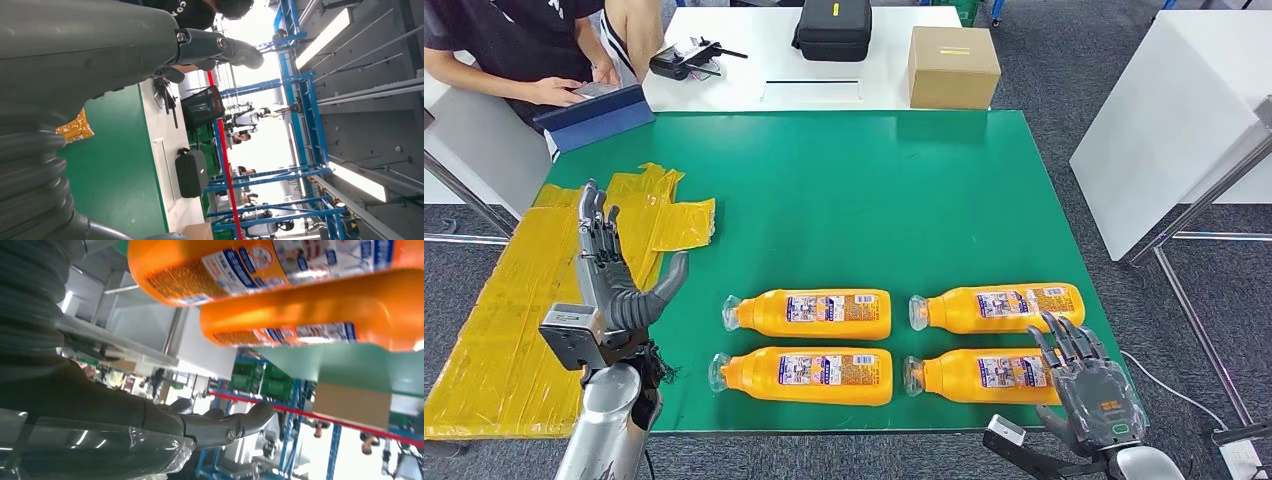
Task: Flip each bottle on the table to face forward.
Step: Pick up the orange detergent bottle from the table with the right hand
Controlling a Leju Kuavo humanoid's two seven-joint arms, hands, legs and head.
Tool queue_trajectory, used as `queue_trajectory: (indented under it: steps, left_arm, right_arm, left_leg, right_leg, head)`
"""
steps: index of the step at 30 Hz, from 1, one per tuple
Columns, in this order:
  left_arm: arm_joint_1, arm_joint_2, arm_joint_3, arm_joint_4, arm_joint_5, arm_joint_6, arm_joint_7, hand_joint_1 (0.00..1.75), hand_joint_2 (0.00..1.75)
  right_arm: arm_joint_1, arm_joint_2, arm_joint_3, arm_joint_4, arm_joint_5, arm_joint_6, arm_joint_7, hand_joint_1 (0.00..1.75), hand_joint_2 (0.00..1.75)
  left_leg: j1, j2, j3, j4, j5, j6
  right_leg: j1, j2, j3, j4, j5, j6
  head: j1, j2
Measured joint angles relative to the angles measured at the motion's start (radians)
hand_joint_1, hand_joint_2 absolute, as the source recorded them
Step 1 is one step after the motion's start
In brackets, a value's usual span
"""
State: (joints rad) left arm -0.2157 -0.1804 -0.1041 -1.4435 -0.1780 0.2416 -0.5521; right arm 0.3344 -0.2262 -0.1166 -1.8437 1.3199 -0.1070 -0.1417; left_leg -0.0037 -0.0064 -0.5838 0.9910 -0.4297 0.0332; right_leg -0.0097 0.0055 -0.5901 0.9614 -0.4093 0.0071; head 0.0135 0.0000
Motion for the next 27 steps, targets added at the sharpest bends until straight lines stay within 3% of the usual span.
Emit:
queue_trajectory:
  steps: [11, 27]
  left_arm:
    - [0.002, 0.000, 0.002, -0.002, -0.001, -0.002, 0.005, 0.00, 1.75]
    - [0.022, 0.001, 0.002, -0.015, -0.001, 0.006, 0.008, 0.00, 1.75]
  right_arm:
    - [-0.033, -0.005, -0.046, 0.069, -0.057, 0.114, 0.052, 0.00, 1.75]
    - [-0.097, -0.050, -0.032, 0.164, -0.096, 0.142, 0.059, 0.00, 1.75]
  left_leg:
    - [0.000, 0.000, 0.000, 0.000, 0.000, 0.000]
    - [0.000, 0.000, 0.000, 0.000, 0.000, 0.000]
  right_leg:
    - [0.000, 0.000, 0.000, 0.000, 0.000, 0.000]
    - [0.000, 0.000, 0.000, 0.000, 0.000, 0.000]
  head:
    - [0.000, 0.000]
    - [0.000, 0.000]
